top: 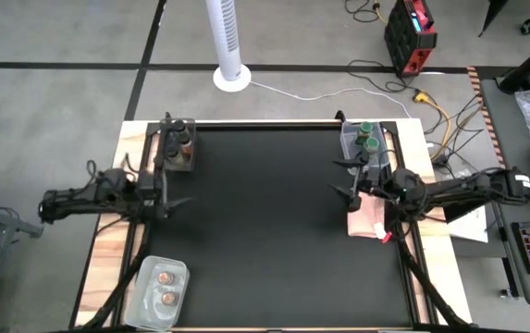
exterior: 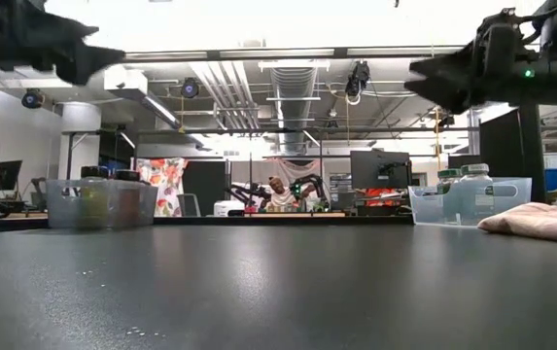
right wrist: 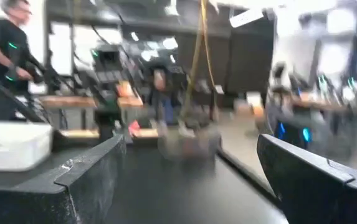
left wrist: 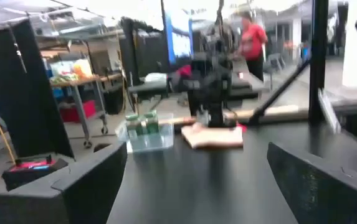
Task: Sort spices by type
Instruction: Return to Home Position
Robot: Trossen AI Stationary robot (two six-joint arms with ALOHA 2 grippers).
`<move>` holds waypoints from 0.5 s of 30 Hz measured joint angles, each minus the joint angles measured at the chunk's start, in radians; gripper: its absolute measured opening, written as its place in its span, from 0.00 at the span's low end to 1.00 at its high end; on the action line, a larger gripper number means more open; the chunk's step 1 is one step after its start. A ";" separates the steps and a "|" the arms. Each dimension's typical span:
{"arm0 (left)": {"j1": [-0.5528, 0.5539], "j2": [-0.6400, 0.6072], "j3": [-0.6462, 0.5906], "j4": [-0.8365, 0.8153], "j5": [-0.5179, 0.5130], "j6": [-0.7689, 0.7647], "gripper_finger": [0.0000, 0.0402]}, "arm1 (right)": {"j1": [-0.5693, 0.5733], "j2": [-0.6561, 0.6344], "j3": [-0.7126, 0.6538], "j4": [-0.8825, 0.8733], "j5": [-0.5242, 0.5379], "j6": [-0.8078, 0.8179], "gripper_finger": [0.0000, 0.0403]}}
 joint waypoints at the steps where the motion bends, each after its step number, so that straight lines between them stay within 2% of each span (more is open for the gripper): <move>1: -0.011 0.010 -0.017 0.014 -0.006 0.012 0.92 | 0.000 -0.001 0.000 0.027 -0.019 -0.010 0.88; 4: -0.026 -0.009 -0.100 0.080 -0.013 0.018 0.92 | 0.001 -0.033 0.000 0.146 -0.138 -0.046 0.87; 7: -0.025 -0.009 -0.129 0.166 -0.047 0.022 0.92 | 0.001 -0.120 0.000 0.183 -0.161 -0.073 0.87; 12: -0.025 -0.009 -0.077 0.086 -0.158 0.000 0.92 | 0.001 -0.378 0.000 -0.038 -0.236 -0.104 0.86; 15: -0.025 -0.008 -0.066 0.050 -0.182 -0.013 0.92 | 0.001 -0.556 0.000 -0.194 -0.268 -0.132 0.86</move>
